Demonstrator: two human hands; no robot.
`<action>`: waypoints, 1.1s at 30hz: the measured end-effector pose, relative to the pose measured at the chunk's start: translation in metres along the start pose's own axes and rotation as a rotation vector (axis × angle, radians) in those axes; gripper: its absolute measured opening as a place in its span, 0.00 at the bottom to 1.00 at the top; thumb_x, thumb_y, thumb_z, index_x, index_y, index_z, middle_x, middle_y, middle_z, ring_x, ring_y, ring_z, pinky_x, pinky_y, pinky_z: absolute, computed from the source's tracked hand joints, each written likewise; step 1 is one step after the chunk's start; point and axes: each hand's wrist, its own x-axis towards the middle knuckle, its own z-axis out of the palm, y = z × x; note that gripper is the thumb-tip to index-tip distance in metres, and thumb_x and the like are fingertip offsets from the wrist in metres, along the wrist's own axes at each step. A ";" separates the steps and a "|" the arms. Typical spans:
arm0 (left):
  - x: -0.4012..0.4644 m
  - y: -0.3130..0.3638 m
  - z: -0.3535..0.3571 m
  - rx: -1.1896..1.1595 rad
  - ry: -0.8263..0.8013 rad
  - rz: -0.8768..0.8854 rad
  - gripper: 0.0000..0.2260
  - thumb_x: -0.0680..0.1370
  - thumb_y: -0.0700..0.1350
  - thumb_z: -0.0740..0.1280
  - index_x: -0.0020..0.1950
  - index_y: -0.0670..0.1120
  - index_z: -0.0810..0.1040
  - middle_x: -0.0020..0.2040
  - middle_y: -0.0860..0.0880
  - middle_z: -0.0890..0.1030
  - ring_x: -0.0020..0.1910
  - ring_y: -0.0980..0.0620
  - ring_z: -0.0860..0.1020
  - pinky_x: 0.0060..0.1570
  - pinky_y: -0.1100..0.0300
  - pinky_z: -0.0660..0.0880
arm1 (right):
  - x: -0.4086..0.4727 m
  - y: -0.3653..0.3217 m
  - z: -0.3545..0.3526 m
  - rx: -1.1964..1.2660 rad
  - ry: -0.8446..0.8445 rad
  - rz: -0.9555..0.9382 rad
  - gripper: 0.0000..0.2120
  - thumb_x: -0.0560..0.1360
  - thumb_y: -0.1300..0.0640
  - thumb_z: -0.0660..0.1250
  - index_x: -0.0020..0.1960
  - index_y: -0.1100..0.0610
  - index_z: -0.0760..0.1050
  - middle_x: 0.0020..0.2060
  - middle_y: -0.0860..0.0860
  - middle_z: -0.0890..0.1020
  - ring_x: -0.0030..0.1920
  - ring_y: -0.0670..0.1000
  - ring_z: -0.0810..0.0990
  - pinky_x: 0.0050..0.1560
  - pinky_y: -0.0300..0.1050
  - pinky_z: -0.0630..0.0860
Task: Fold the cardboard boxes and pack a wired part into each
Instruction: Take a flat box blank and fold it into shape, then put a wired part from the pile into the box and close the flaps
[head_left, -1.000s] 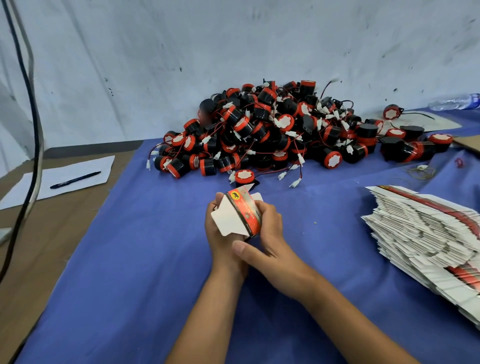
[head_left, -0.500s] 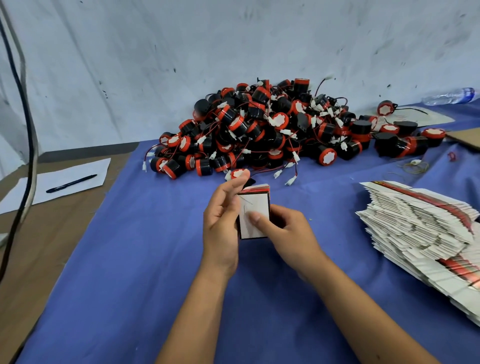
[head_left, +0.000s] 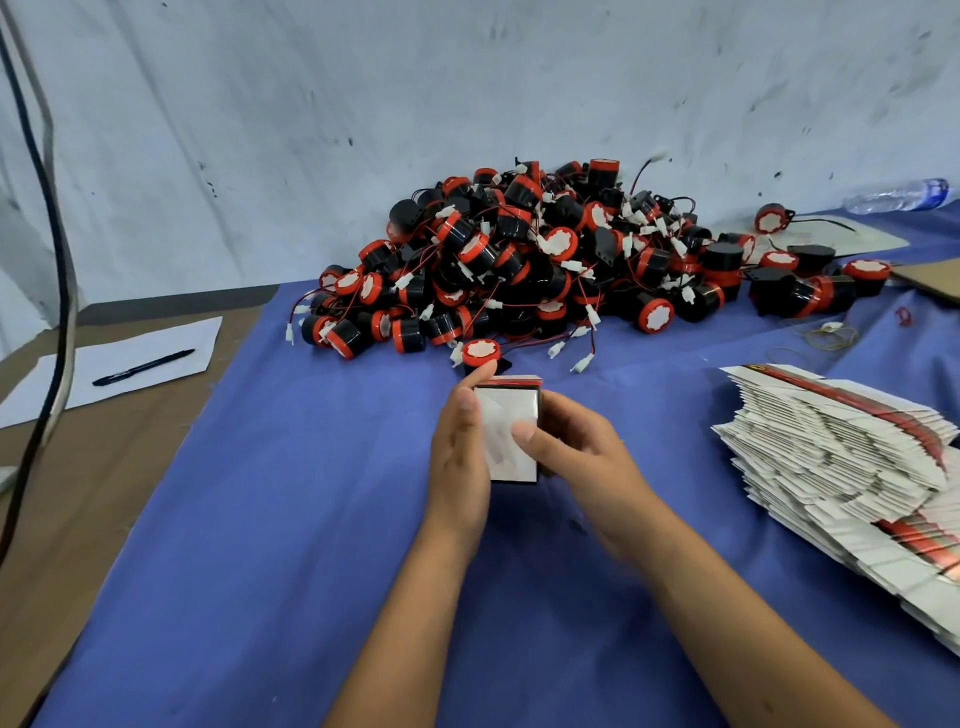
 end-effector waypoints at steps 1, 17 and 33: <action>0.000 -0.002 -0.002 0.010 0.022 -0.023 0.27 0.82 0.66 0.53 0.69 0.51 0.78 0.63 0.46 0.82 0.63 0.45 0.81 0.61 0.45 0.79 | 0.000 -0.001 -0.001 0.028 0.010 0.004 0.13 0.78 0.54 0.70 0.62 0.50 0.81 0.55 0.54 0.86 0.57 0.58 0.84 0.56 0.52 0.82; 0.022 -0.017 -0.043 0.554 0.537 0.014 0.05 0.83 0.40 0.61 0.50 0.48 0.74 0.40 0.56 0.77 0.39 0.53 0.75 0.31 0.68 0.65 | 0.058 0.008 0.007 -0.854 0.409 -0.461 0.07 0.80 0.57 0.62 0.53 0.55 0.78 0.45 0.46 0.81 0.50 0.52 0.76 0.45 0.46 0.74; 0.025 -0.019 -0.047 0.242 0.525 -0.090 0.04 0.81 0.42 0.62 0.46 0.48 0.73 0.43 0.52 0.80 0.42 0.52 0.78 0.36 0.61 0.72 | 0.141 0.002 -0.014 -1.147 -0.026 -0.062 0.24 0.79 0.42 0.68 0.66 0.56 0.68 0.59 0.54 0.74 0.53 0.58 0.77 0.52 0.56 0.75</action>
